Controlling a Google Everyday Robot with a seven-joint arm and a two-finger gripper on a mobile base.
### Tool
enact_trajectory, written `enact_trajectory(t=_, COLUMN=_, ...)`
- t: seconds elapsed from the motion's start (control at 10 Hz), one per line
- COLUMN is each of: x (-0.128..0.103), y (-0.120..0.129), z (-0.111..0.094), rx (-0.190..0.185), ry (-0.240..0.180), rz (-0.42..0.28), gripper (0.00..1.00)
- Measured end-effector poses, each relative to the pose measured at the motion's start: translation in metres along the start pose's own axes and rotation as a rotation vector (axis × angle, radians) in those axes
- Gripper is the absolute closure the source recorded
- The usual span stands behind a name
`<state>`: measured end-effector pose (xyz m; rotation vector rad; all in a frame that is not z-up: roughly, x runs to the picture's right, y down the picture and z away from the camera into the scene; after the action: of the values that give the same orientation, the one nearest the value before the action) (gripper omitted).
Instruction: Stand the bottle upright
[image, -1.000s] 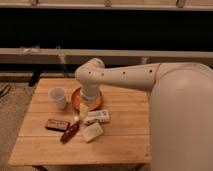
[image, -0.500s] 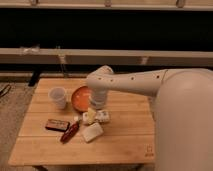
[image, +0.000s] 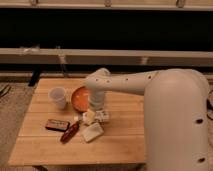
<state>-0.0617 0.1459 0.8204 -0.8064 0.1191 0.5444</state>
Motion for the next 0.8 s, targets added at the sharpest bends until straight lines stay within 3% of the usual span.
enact_trajectory(t=0.8, x=0.000, y=0.000, z=0.030, rx=-0.001, ry=0.087, rz=-0.058, gripper=0.20)
